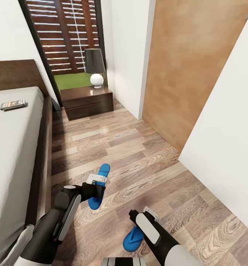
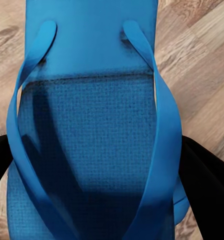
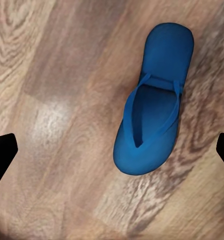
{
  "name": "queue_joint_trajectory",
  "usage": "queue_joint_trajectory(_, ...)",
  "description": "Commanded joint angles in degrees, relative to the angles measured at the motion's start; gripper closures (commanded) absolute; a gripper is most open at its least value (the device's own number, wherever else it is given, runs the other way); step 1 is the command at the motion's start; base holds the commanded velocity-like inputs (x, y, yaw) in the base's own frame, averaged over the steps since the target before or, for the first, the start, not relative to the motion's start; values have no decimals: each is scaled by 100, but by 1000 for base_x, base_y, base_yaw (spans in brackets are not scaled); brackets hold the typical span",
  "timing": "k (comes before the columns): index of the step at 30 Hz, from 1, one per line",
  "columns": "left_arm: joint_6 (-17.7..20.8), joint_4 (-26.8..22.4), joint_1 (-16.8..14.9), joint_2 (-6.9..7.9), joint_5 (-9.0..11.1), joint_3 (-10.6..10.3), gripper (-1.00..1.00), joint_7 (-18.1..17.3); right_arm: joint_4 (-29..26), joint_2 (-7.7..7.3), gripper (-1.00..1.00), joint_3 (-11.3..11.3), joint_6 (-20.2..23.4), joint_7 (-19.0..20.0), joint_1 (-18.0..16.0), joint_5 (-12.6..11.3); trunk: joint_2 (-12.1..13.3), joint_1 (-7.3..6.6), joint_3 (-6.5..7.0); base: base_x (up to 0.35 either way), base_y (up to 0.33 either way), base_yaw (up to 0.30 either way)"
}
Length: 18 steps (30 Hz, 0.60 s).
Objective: In the bedroom, move the book from the bed onto either nightstand, and place the two sandals side by side next to the bed.
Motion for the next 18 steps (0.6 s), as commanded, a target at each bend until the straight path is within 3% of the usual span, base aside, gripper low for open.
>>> queue_joint_trajectory(1,30,-4,-3,-1,41,3,100,16,-8,0,-100,6,31,-35,-4,-2,-4,1,-27,0,0,0)
queue_joint_trajectory(6,30,-4,-3,-1,40,3,100,16,-13,0,-100,8,31,-40,-4,-8,-10,14,-138,0,0,0)
queue_joint_trajectory(18,43,-22,-3,5,41,3,100,13,-15,0,-100,9,38,-42,-4,-18,-10,14,-138,0,0,0)
